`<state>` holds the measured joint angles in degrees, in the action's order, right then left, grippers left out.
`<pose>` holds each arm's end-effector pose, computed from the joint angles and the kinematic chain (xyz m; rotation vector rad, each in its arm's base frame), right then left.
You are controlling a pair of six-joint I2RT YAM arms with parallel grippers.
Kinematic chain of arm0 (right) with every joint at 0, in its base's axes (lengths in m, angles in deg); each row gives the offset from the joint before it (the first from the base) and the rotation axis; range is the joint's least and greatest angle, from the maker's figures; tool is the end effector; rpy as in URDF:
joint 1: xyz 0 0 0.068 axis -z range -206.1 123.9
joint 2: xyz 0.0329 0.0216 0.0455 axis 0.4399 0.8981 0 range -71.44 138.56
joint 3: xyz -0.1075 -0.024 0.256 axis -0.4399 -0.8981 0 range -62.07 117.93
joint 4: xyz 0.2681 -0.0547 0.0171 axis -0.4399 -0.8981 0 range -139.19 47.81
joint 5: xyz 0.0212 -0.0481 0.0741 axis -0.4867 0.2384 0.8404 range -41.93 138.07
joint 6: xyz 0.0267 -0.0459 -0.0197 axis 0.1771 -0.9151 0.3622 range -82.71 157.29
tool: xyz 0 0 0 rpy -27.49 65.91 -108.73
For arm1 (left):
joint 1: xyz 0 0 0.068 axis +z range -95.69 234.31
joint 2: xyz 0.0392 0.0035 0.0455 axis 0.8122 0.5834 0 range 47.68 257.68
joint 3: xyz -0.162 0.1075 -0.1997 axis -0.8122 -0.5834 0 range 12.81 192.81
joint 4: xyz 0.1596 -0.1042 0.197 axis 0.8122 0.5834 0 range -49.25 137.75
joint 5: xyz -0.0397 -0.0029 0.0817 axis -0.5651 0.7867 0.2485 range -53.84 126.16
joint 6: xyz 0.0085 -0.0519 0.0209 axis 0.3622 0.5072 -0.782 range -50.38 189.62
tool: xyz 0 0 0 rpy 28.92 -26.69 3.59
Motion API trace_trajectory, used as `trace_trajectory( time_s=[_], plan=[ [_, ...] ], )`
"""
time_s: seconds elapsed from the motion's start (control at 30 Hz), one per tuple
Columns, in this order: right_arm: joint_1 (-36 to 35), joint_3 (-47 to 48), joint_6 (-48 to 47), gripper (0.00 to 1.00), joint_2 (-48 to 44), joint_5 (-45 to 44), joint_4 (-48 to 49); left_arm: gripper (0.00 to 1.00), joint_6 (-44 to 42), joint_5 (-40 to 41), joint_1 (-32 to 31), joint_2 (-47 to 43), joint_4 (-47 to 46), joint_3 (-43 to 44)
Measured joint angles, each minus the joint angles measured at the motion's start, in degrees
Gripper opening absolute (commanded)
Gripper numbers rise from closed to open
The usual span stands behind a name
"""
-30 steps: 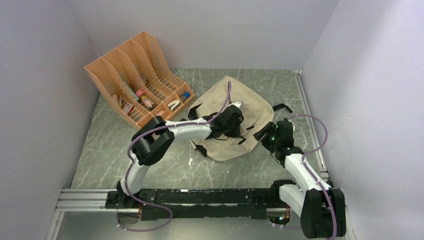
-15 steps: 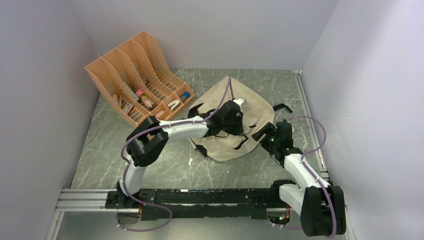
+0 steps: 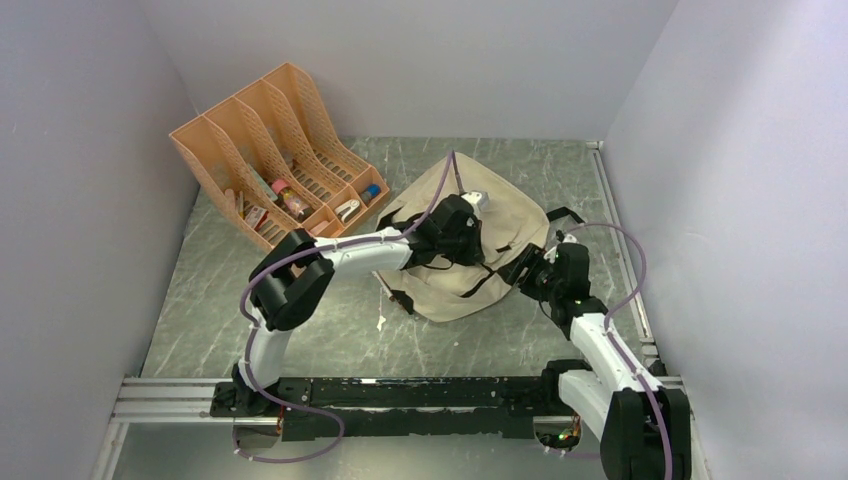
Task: Pack the student bag
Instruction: Zip the student bag at the center of the board.
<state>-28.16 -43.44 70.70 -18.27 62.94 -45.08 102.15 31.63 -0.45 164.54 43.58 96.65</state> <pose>0.1937 0.0171 0.1643 0.4717 2.2225 0.6231 0.2763 -0.3967 0.1975 0.5011 2.3029 -0.8987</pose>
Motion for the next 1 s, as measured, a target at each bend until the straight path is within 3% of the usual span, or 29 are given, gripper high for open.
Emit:
trace_trajectory(
  time_s=[0.13, 0.33, 0.57, 0.67, 0.83, 1.0],
  plan=[
    [0.02, 1.84, -1.51, 0.64, 0.87, 2.47, -0.61, 0.05, -0.02, -1.46, 0.94, 0.02, 0.00, 0.13],
    [0.09, 2.05, 1.38, 0.81, 3.54, 3.13, -0.13, 0.05, -0.02, -2.78, 1.25, 0.02, -0.02, 0.15],
    [0.09, 0.68, 8.39, 0.77, 7.78, 2.84, 3.08, 0.05, 0.00, -3.30, 1.42, 0.02, -0.02, 0.13],
    [0.09, -0.79, 11.41, 0.69, 9.20, 4.17, 6.54, 0.05, 0.00, -3.41, 1.51, 0.02, -0.02, 0.13],
    [0.13, -3.58, 15.43, 0.45, 9.27, 6.08, 13.16, 0.06, 0.26, -3.89, 1.75, 0.02, -0.22, 0.00],
    [0.26, -6.58, 18.32, 0.22, 8.04, 7.30, 18.88, 0.30, 1.73, -5.18, 2.43, -0.20, -1.79, -1.42]
  ],
)
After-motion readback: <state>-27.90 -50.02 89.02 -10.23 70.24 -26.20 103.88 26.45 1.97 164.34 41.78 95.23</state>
